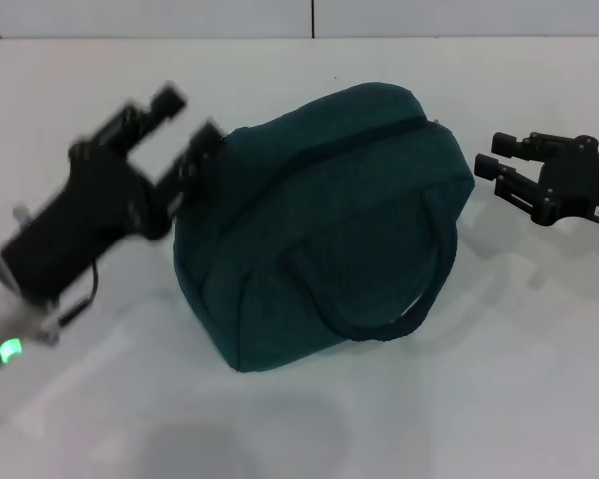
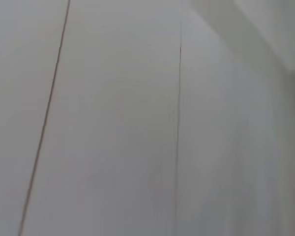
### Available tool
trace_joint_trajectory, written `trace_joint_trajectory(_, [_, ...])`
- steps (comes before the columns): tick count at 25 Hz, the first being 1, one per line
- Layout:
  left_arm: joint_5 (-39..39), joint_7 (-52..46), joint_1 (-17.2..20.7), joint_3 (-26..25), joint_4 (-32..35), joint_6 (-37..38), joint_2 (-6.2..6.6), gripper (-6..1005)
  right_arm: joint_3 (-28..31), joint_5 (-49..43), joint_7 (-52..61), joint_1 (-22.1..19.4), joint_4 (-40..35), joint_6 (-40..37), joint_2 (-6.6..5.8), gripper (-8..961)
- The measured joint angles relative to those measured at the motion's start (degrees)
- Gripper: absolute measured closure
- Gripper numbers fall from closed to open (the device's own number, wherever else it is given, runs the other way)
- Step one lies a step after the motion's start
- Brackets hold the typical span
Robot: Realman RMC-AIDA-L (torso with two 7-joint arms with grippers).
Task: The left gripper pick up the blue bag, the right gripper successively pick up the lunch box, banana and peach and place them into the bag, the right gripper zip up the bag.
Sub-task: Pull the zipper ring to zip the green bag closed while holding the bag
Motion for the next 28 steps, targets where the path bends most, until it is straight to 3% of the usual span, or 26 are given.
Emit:
trace_joint_trajectory(3, [0.12, -11.22, -5.54, 0.23, -4.11, 0.25, 1.35, 515, 0.03, -0.02, -0.75, -0.03, 0.24, 0.00, 0.31, 626])
trace_joint_trajectory(7, [4.27, -28.60, -17.02, 0.76, -15.09, -0.55, 2.13, 429, -0.01, -0.02, -1.92, 0.05, 0.28, 0.00, 0.93, 626])
trace_joint_trajectory(11, [15.09, -39.06, -27.49, 0.84, -23.43, -4.30, 1.55, 268, -0.11, -1.01, -2.40, 0.46, 0.17, 0.15, 1.63, 626])
trace_joint_trajectory(14, [20.42, -41.64, -32.06, 0.87, -25.43, -8.94, 0.02, 168, 0.01, -1.97, -2.42, 0.48, -0.12, 0.05, 2.04, 627])
trace_joint_trajectory(18, [26.04, -43.52, -35.81, 0.88, -24.76, -16.69, -1.22, 143, 0.01, -2.07, -2.47, 0.47, 0.07, 0.08, 2.37, 627])
trace_joint_trajectory(23, [30.96, -45.66, -37.75, 0.89, -22.56, -21.15, -1.16, 178, -0.01, -2.12, -3.39, 0.33, 0.37, 0.21, 2.82, 627])
trace_joint_trajectory(28, [30.65, -45.53, -37.64, 0.89, -22.34, -21.64, -1.21, 226, 0.10, -1.90, -3.85, 0.12, 0.36, 0.25, 2.90, 627])
